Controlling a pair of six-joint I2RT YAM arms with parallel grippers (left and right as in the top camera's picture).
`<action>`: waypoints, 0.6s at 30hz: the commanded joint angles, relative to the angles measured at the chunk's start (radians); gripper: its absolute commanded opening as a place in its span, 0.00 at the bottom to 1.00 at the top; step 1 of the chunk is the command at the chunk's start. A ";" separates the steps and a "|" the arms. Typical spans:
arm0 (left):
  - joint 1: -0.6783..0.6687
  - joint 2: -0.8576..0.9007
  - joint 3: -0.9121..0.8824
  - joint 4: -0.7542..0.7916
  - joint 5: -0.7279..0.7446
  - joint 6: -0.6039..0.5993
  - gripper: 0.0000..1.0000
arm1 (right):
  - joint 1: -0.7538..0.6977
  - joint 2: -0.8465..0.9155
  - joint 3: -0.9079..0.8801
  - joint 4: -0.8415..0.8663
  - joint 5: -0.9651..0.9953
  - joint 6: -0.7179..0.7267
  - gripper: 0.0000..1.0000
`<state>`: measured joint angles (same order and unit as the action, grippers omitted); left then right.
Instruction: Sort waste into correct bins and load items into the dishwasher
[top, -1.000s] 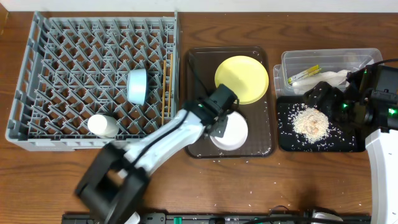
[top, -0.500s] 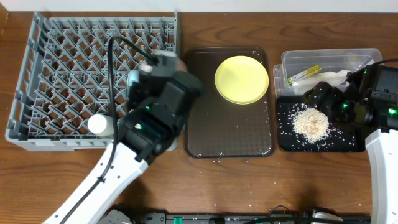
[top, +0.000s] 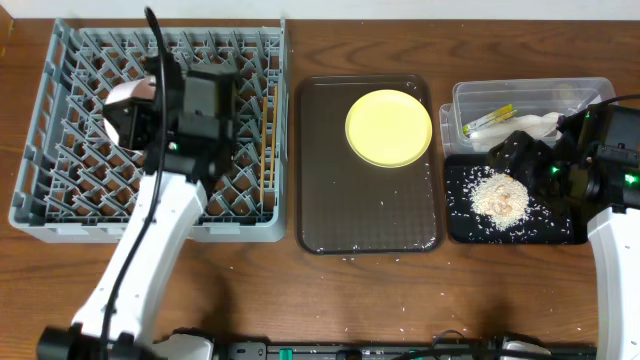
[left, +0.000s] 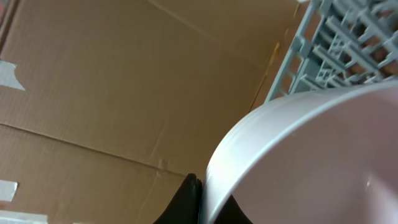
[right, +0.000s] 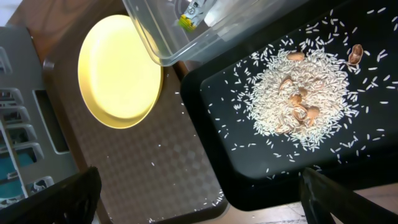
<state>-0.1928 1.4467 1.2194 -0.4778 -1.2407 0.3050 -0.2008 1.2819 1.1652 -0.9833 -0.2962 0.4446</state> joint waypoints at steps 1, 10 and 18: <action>0.037 0.059 0.008 0.040 -0.024 0.023 0.07 | -0.003 0.001 0.000 -0.001 -0.007 0.003 0.99; 0.107 0.233 0.006 0.146 -0.025 0.019 0.07 | -0.003 0.001 0.000 -0.001 -0.007 0.003 0.99; 0.178 0.315 0.006 0.203 -0.023 0.019 0.07 | -0.003 0.001 0.000 -0.001 -0.007 0.003 0.99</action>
<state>-0.0406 1.7500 1.2194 -0.2924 -1.2407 0.3225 -0.2008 1.2819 1.1652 -0.9833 -0.2962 0.4446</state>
